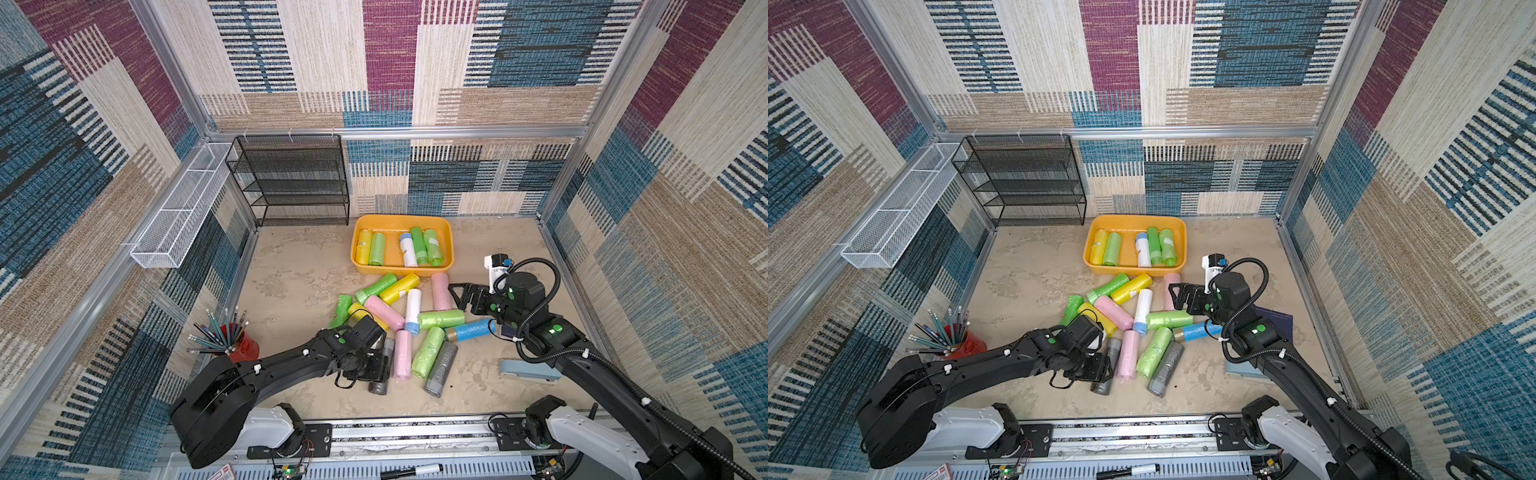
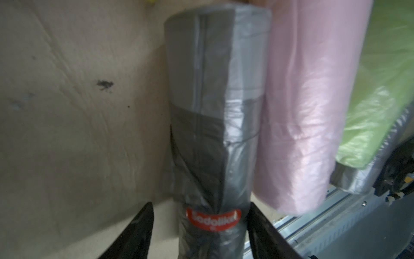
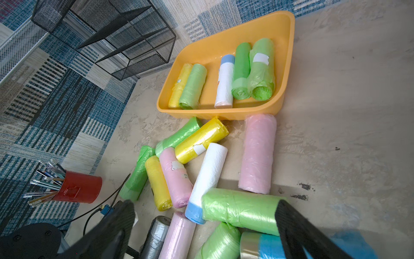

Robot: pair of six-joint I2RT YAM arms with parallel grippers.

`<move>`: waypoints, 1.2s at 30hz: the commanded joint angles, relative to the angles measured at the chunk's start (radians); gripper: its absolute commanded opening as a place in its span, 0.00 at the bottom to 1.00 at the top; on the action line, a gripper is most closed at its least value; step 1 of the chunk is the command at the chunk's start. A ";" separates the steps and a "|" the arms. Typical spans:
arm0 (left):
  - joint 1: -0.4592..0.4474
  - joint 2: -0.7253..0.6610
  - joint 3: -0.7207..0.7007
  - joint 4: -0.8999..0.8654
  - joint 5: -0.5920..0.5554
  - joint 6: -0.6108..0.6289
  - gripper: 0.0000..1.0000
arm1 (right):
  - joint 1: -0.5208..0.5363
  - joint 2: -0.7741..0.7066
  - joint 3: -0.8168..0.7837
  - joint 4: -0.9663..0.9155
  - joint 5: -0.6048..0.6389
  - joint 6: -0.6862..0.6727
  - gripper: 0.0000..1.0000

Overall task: Put the roll of trash bags into the storage box
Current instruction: Pick up the roll of trash bags from the center of the board.

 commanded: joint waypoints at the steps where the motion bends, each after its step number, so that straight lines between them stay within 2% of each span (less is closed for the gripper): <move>1: 0.000 0.007 -0.005 0.017 -0.022 -0.011 0.66 | 0.000 -0.003 -0.002 0.020 0.002 0.017 0.99; 18: -0.001 0.041 -0.002 0.058 -0.002 -0.010 0.47 | 0.000 0.010 -0.015 0.033 -0.007 0.027 0.99; 24: -0.001 0.033 0.001 0.060 -0.004 -0.007 0.36 | 0.001 0.021 -0.016 0.040 -0.009 0.029 0.99; 36: -0.001 0.044 0.005 0.075 -0.001 -0.010 0.34 | 0.001 0.062 -0.002 0.044 -0.043 0.036 0.99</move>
